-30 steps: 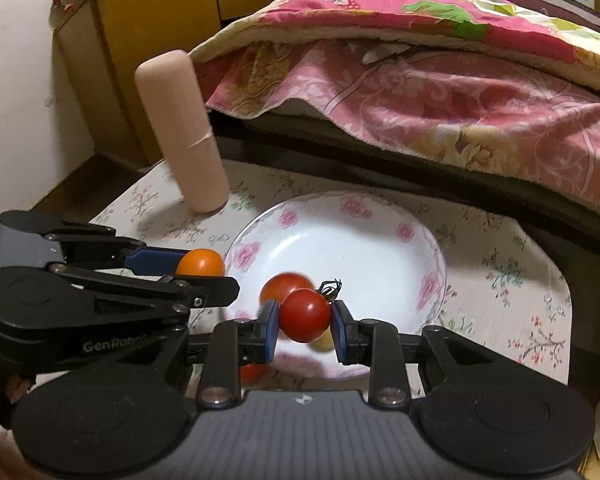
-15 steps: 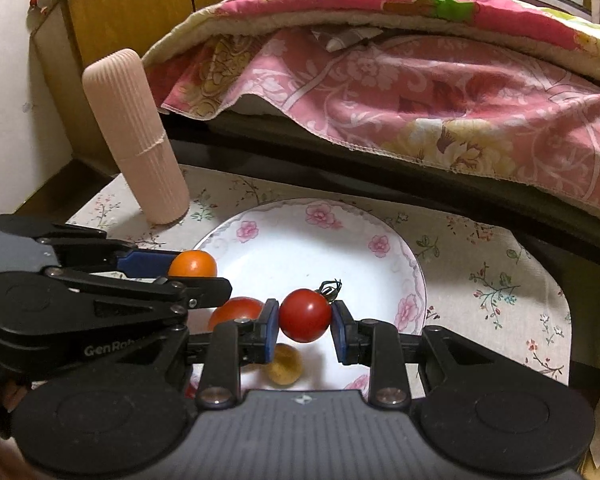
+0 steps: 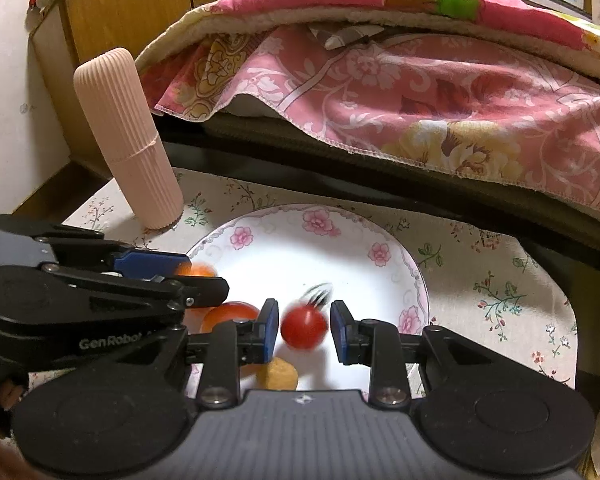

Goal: Organize fruits
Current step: 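Open both tools to release the orange and cherry tomato onto the plate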

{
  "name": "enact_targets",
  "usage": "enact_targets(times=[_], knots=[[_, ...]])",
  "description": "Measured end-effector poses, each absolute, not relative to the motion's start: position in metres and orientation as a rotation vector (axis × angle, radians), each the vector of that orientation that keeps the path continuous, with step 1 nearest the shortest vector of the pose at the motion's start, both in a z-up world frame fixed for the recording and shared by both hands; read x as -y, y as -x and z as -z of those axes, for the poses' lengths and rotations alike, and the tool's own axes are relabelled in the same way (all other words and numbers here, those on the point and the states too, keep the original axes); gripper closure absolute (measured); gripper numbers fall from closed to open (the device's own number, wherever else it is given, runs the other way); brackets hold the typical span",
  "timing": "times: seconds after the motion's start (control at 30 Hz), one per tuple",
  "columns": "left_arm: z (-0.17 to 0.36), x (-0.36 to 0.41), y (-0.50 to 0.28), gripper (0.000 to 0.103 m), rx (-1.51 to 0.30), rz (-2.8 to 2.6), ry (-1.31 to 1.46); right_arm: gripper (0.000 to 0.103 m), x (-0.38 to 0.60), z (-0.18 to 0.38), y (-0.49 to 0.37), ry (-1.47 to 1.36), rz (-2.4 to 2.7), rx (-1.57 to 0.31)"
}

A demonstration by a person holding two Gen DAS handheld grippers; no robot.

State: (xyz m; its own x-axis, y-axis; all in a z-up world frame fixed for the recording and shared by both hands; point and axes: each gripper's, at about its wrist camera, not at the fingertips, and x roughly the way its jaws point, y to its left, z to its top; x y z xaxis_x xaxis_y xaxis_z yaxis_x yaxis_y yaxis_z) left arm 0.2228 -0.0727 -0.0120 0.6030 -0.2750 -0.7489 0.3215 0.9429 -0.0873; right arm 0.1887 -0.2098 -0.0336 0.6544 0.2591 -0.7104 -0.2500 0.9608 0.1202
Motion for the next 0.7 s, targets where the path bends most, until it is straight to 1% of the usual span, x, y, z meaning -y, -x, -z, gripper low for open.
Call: enact_targets(times=[0.13, 0.2, 0.37, 0.5, 0.7], knots=[[0.011, 0.073, -0.222, 0.059, -0.852, 0.349, -0.055, 0.073, 0.211, 0.033, -0.189, -0.015, -0.285, -0.807], [0.009, 0.073, -0.221, 0.056, -0.843, 0.351, -0.05, 0.073, 0.211, 0.033, -0.189, -0.013, -0.276, -0.802], [-0.002, 0.074, -0.215, 0.053, -0.818, 0.36, -0.048, 0.073, 0.216, 0.028, -0.189, -0.031, -0.26, -0.794], [-0.011, 0.073, -0.209, 0.048, -0.797, 0.356, -0.05, 0.073, 0.217, 0.023, -0.185, -0.035, -0.252, -0.779], [-0.024, 0.072, -0.2, 0.046, -0.773, 0.352, -0.053, 0.073, 0.218, 0.009, -0.176, -0.041, -0.252, -0.748]])
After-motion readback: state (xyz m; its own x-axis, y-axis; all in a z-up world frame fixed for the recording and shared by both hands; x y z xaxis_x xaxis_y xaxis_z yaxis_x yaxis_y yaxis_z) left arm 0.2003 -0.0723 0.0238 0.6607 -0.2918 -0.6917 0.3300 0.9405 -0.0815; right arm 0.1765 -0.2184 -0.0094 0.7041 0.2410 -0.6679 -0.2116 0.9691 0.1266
